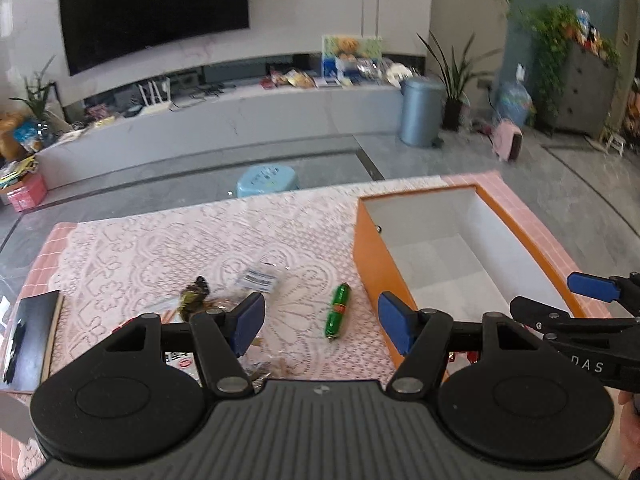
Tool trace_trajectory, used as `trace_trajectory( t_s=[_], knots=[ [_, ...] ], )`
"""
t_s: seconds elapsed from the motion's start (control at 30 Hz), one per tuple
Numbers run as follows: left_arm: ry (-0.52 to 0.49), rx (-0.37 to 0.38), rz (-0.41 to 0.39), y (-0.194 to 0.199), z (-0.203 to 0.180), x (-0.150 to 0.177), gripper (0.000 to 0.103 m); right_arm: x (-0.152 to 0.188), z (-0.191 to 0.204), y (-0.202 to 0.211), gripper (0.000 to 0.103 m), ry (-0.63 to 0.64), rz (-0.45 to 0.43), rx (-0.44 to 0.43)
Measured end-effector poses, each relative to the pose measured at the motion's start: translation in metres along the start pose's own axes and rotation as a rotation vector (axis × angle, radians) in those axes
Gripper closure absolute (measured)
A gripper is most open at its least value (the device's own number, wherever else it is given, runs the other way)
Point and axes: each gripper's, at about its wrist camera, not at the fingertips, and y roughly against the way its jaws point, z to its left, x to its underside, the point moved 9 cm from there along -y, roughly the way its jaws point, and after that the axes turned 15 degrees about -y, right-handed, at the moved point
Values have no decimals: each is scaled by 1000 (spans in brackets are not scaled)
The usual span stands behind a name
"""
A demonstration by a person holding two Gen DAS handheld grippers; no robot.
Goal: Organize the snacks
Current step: 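Move both tools back over the remaining snacks on the table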
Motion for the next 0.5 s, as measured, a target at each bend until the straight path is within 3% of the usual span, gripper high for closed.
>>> trace_trajectory(
  t_s=[0.07,0.17,0.5],
  knots=[
    [14,-11,-25,9,6,5,27,1,7,9,20,12,-45,2],
    [35,-36,-40,18,14,14,27,6,21,20,18,36,-101,20],
    [119,-42,29,15,45,65,27,40,64,33,16,10,-124,-40]
  ],
)
